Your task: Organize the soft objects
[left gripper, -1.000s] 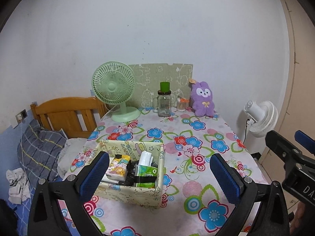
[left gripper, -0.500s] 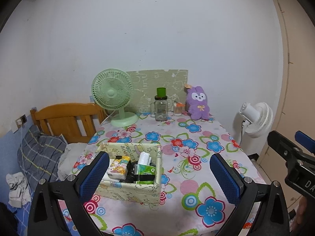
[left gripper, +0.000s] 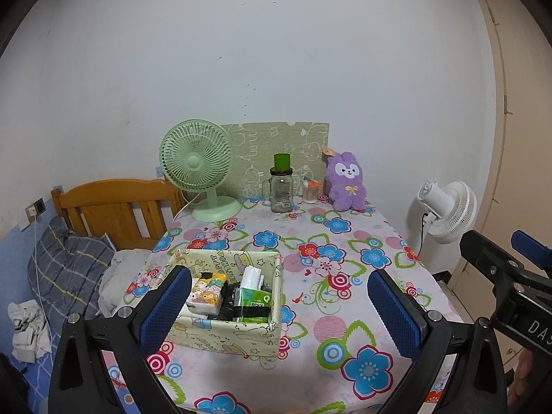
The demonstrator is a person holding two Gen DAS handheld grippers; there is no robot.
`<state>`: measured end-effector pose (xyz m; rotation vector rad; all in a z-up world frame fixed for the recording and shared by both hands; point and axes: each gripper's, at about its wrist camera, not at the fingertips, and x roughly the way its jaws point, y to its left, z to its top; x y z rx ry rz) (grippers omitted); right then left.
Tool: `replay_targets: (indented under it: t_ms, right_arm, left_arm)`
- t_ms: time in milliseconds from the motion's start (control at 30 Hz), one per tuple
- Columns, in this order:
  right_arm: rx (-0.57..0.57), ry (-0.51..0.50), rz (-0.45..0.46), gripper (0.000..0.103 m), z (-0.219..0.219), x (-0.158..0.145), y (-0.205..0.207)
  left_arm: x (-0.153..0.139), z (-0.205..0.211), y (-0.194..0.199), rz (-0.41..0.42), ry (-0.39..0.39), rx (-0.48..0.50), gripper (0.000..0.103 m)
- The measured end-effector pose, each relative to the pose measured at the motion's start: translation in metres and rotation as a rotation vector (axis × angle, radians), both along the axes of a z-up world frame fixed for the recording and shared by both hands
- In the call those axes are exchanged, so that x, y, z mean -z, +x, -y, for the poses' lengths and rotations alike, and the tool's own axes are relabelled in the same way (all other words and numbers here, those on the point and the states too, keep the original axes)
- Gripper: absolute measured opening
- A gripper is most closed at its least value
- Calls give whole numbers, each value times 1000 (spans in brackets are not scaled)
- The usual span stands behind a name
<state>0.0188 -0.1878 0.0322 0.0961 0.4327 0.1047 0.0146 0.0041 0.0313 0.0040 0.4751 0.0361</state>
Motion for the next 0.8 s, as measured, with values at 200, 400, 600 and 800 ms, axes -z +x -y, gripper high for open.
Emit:
replay_targets:
  t_ms: [200,400,600,800]
  right_arm:
    - [-3,0,1,103,-2,0,1]
    - [-6,-4,0,103,-5,0,2]
    - [-7,-4,-1,103,-6,0,3]
    - [-7,-5,-1,103,-6,0,3]
  left_arm:
    - [0,-1,0,3,-1,-3,103]
    - [0,-3,0,4,-6,-10,103]
    - [0,-5,2,3,-9,-14,103]
    - [0,-5,2,3,-9,-15,103]
